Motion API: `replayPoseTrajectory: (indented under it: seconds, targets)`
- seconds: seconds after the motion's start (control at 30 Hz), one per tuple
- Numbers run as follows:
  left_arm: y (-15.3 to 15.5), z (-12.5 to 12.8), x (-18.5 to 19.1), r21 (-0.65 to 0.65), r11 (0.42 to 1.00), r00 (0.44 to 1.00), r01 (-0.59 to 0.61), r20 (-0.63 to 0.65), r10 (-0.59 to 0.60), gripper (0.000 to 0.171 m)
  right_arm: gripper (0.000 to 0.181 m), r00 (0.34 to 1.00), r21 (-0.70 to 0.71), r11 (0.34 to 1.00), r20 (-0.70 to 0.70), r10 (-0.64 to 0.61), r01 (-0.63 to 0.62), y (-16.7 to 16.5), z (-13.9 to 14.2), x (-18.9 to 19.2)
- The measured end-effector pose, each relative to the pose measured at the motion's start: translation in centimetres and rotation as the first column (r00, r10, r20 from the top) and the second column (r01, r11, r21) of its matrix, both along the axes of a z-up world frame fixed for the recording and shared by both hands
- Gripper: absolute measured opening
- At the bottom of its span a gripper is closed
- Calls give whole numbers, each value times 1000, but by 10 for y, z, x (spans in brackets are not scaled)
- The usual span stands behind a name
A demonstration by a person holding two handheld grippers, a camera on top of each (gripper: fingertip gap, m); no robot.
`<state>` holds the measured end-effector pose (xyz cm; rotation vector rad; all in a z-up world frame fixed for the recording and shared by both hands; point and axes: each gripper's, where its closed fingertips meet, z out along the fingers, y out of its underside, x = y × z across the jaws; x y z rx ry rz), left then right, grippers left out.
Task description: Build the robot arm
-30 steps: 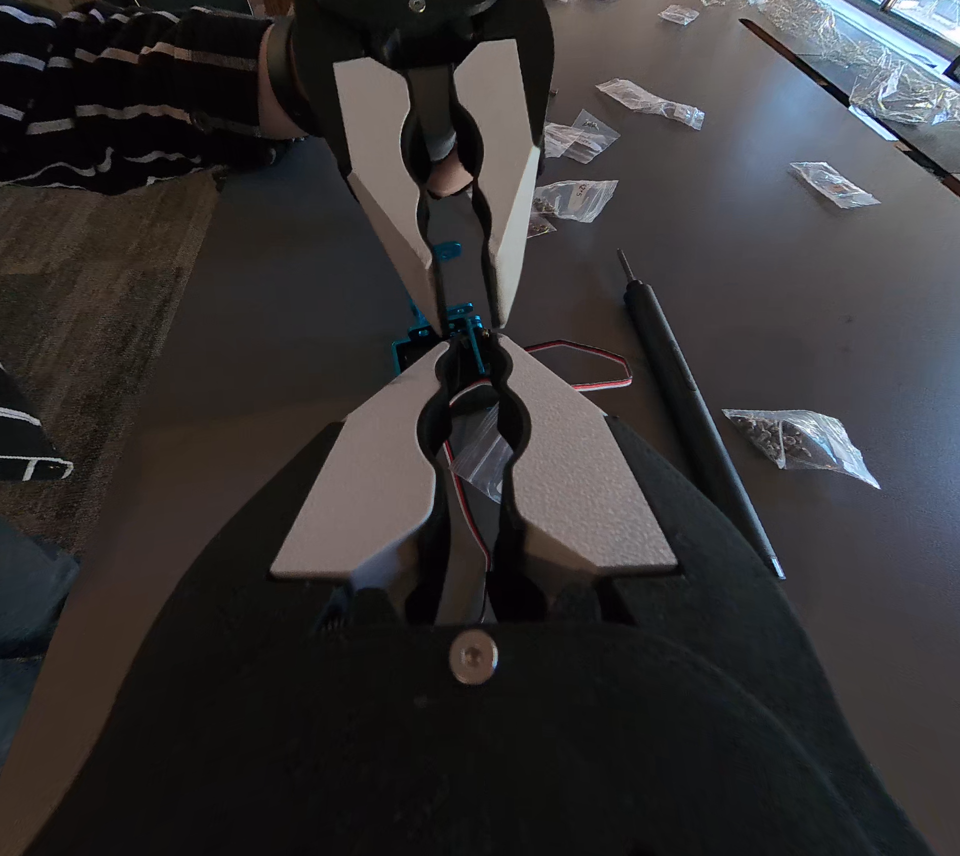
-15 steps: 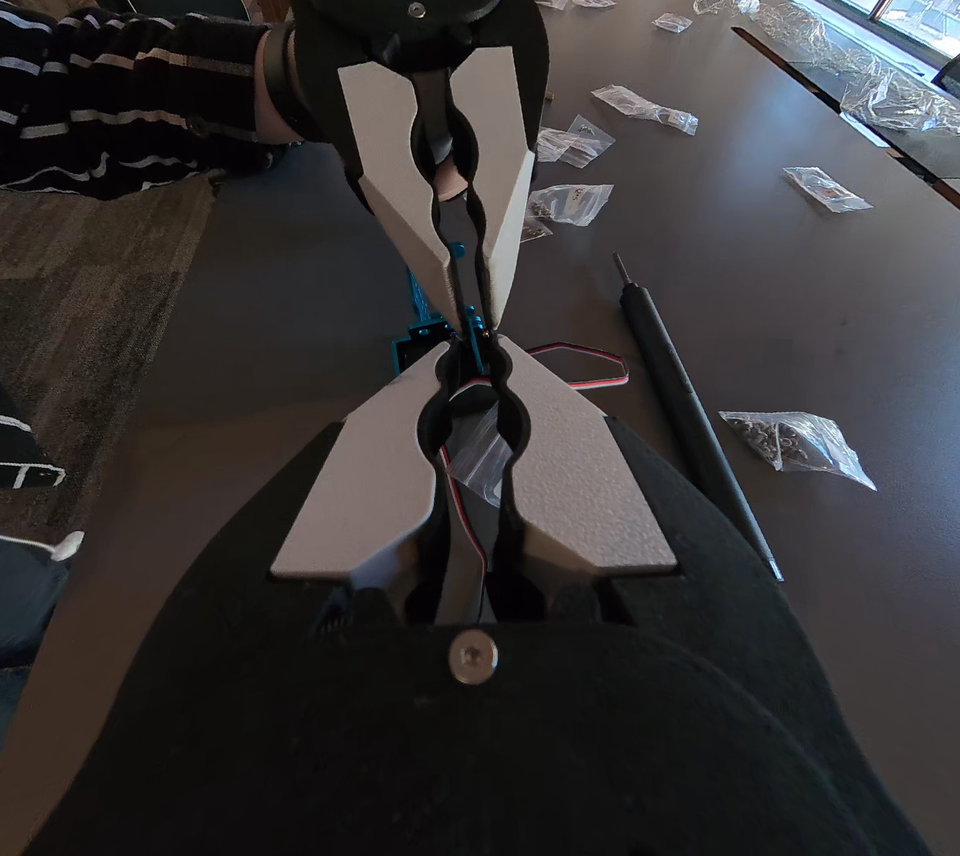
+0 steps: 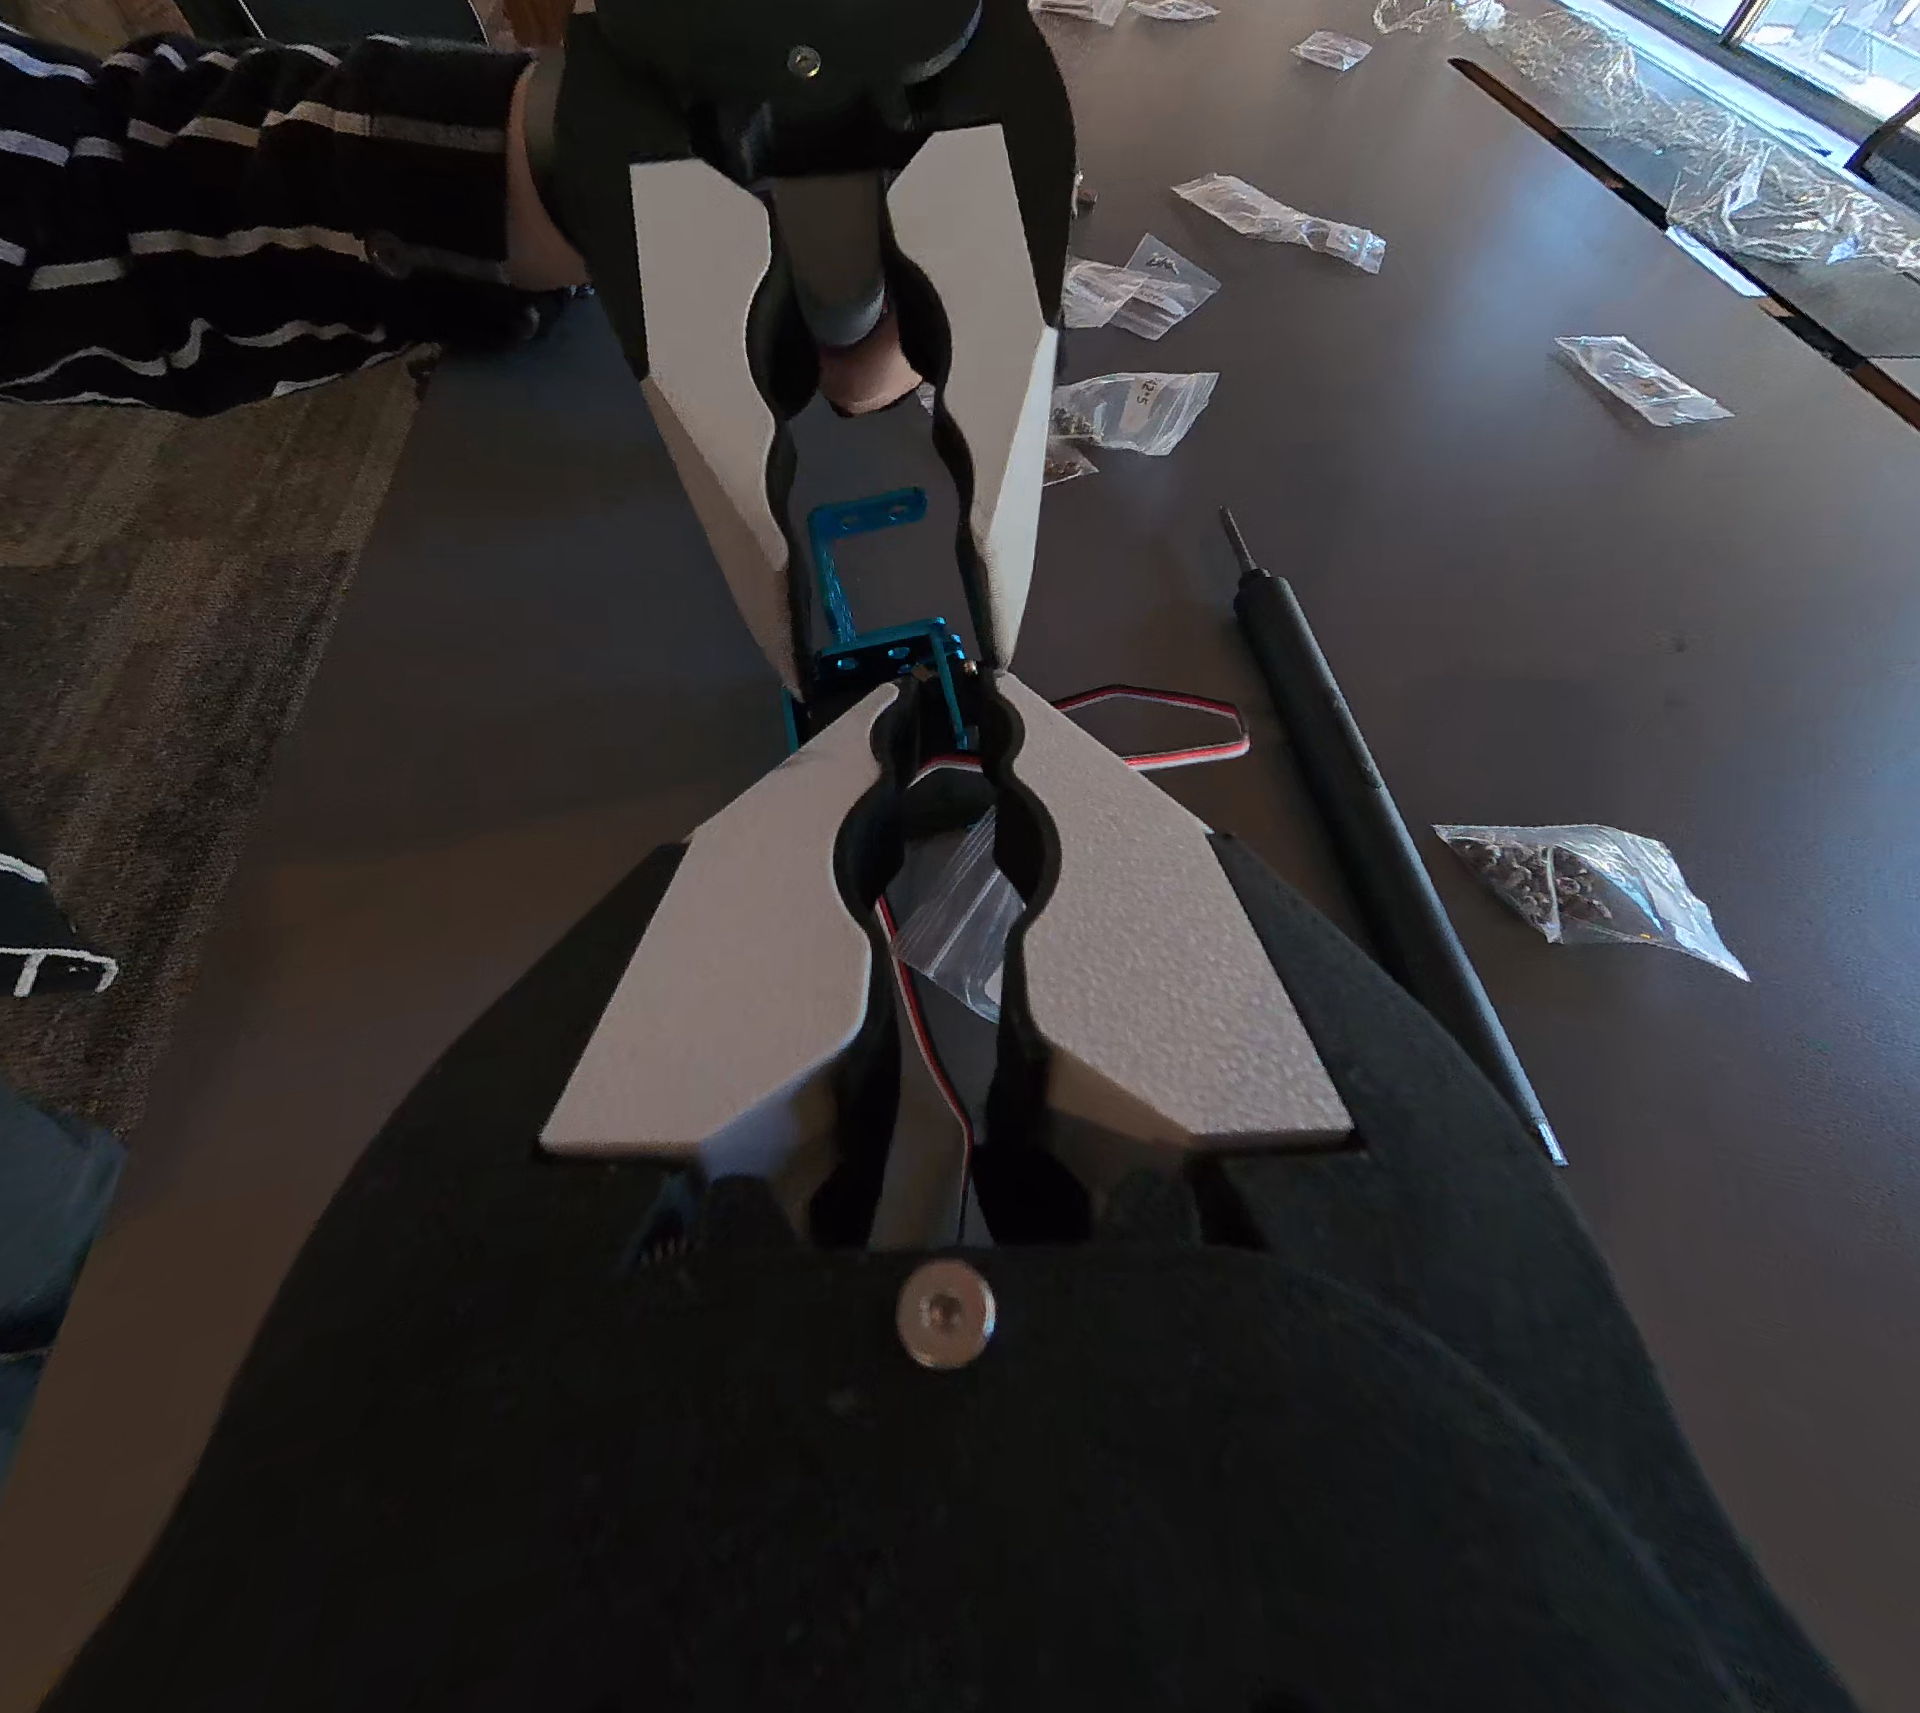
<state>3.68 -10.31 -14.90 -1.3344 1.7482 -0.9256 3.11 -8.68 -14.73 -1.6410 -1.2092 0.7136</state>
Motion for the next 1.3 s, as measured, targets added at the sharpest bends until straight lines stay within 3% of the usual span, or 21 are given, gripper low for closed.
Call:
replayPoseTrajectory:
  seconds: [0.73, 1.3]
  targets:
    - [-1, -1, 1, 87, 996, 999, -34, 25, 32, 29, 10, 1000, -10, 1000, -13, -6, 6, 0, 0, -2]
    - [1, -1, 2, 61, 997, 998, -55, 28, 53, 30, 10, 998, 0, 1000, -55, -22, 22, 1, 0, -1]
